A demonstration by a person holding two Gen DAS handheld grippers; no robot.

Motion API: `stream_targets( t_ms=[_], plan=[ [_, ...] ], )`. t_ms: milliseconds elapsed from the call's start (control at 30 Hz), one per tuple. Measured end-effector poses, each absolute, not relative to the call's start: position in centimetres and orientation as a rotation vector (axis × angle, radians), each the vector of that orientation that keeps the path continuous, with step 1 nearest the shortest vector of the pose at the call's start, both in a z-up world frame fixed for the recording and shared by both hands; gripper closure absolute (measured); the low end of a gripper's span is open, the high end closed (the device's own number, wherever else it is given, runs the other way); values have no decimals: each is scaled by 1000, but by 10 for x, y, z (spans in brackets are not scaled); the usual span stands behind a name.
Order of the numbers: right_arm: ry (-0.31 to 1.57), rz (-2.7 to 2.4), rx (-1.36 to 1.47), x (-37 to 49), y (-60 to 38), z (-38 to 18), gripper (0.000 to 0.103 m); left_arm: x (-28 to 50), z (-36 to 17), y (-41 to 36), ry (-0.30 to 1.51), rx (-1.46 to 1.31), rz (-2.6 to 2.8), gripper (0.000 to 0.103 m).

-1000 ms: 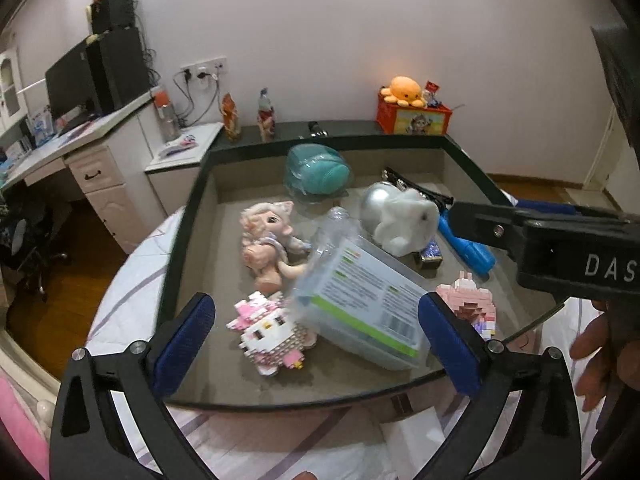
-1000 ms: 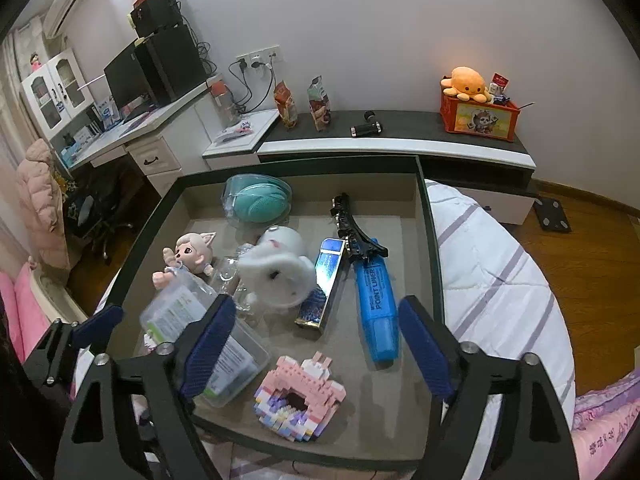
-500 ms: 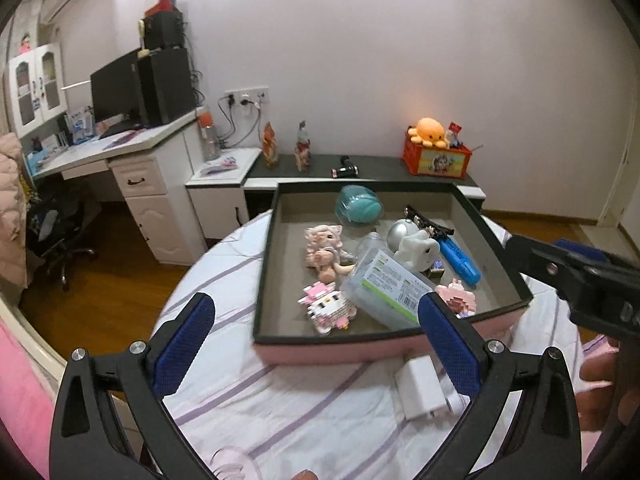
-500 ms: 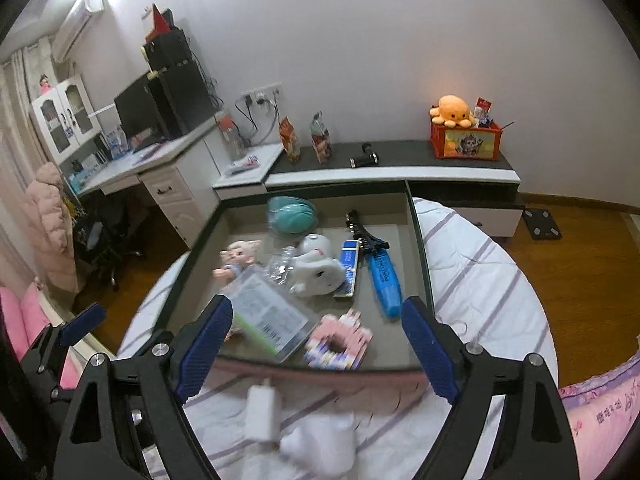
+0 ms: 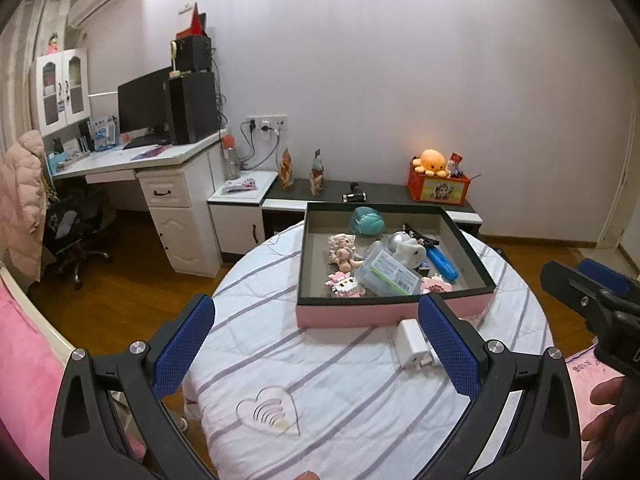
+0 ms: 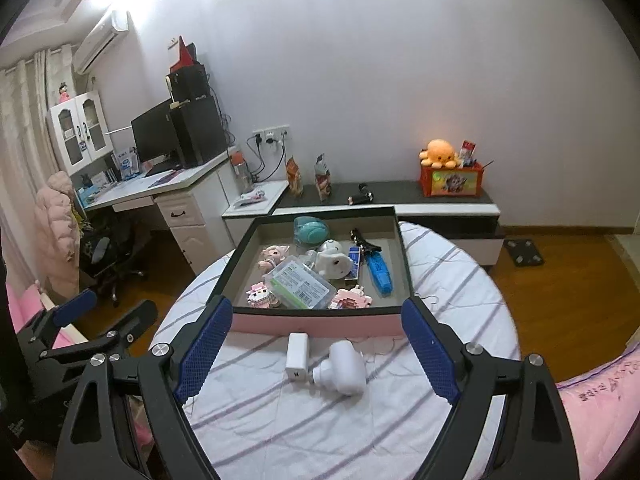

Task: Organize rigid objects
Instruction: 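Withdraw both tools from the tray back toward the table items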

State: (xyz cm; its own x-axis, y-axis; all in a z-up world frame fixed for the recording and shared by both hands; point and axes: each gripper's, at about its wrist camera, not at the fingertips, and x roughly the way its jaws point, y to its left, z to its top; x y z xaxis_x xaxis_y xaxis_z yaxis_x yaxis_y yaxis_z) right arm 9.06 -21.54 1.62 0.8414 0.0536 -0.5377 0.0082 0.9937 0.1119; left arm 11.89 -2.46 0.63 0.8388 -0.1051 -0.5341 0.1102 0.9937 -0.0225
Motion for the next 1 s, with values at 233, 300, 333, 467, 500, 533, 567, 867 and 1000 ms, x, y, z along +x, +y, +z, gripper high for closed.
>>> stream_targets(
  t_ms=[233, 300, 333, 467, 500, 533, 567, 867, 1000],
  plan=[
    [522, -32, 66, 48, -206, 26, 15, 81, 11, -15, 546, -12, -112, 0],
    [523, -41, 65, 39, -206, 24, 15, 71, 10, -14, 541, -13, -108, 0],
    [524, -43, 70, 36, -207, 23, 15, 67, 10, -14, 541, -14, -108, 0],
    [526, -46, 92, 20, -208, 18, 15, 53, 6, -15, 546, -17, -115, 0],
    [526, -49, 88, 18, -208, 18, 15, 50, 4, -15, 551, -18, -117, 0],
    [527, -49, 85, 16, -207, 17, 15, 48, 3, -16, 553, -20, -117, 0],
    [527, -45, 88, 14, -207, 17, 15, 46, 2, -16, 557, -22, -118, 0],
    [528, -37, 88, 7, -208, 17, 15, 37, 1, -18, 558, -21, -121, 0],
    [528, -35, 88, 6, -207, 17, 15, 36, 2, -19, 556, -18, -123, 0]
  ],
)
